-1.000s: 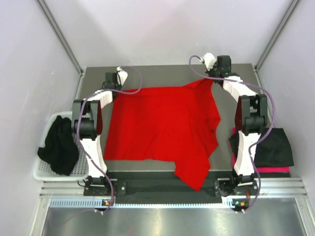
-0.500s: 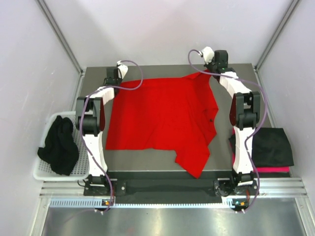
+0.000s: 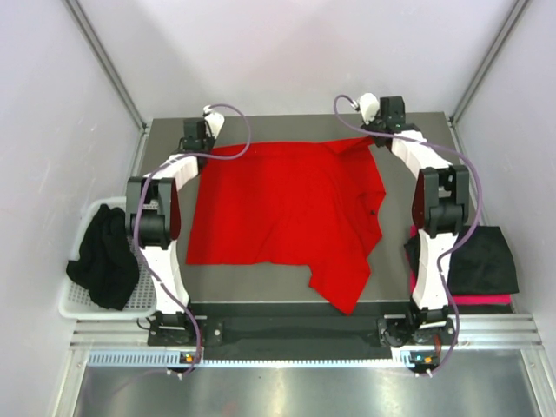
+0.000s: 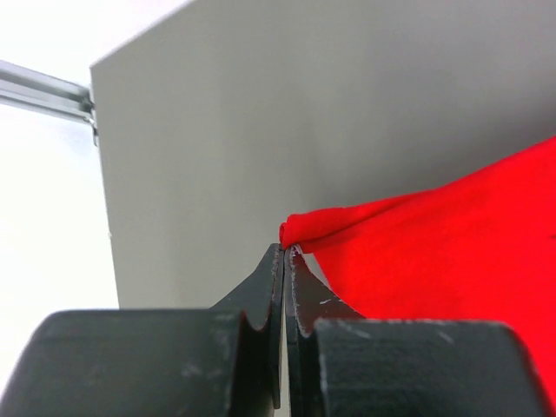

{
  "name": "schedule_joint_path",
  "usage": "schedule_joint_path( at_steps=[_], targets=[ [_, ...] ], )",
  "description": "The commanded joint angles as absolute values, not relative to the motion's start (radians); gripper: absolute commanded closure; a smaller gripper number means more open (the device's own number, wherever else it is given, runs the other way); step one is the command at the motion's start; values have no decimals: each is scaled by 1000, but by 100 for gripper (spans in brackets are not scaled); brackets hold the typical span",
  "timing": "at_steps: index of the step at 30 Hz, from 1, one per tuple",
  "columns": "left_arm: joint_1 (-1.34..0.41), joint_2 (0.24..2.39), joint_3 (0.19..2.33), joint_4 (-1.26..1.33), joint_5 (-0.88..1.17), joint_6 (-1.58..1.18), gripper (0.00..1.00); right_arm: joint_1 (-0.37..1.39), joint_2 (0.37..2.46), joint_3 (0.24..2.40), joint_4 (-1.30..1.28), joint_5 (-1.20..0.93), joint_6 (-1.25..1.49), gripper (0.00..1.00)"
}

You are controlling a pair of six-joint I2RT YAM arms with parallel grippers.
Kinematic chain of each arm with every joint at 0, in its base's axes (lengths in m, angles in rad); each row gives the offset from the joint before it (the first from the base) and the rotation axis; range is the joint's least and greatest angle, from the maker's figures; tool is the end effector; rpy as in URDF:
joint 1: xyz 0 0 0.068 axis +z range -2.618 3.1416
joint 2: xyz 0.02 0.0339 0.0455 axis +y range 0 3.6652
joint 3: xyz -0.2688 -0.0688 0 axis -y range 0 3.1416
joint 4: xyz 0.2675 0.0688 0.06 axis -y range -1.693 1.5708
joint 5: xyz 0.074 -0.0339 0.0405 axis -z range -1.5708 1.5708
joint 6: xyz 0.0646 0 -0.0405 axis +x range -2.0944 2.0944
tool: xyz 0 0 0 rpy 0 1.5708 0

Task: Fold and stack the t-shirts
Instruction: Flatten the tshirt out

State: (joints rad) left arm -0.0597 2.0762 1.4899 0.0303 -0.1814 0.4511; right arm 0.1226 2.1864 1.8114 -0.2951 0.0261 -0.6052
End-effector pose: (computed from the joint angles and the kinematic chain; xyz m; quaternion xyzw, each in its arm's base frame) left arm 0.5228 -0.0196 0.1781 0.1773 0.8533 0.1718 0.4593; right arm 0.5508 0.0662 0.2047 -0.3151 0.8433 -0.1154 0.4198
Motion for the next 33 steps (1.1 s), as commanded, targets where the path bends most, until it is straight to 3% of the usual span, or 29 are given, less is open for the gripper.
schedule_joint_path(
  at_steps=[1, 7, 22, 33],
  targets=[
    [-64, 1971, 1474, 80, -141, 408, 100, 141, 2079, 1824, -305, 14, -574, 100],
    [-67, 1966, 1496, 32, -5, 434, 100, 147, 2089, 1882, -368, 3, -551, 100],
    [-69, 2200, 1697, -8, -92, 385, 100, 163, 2197, 1971, -388, -15, -528, 100],
    [-69, 2051, 1530, 80, -137, 374, 100, 161, 2091, 1852, -368, -8, -508, 100]
  ],
)
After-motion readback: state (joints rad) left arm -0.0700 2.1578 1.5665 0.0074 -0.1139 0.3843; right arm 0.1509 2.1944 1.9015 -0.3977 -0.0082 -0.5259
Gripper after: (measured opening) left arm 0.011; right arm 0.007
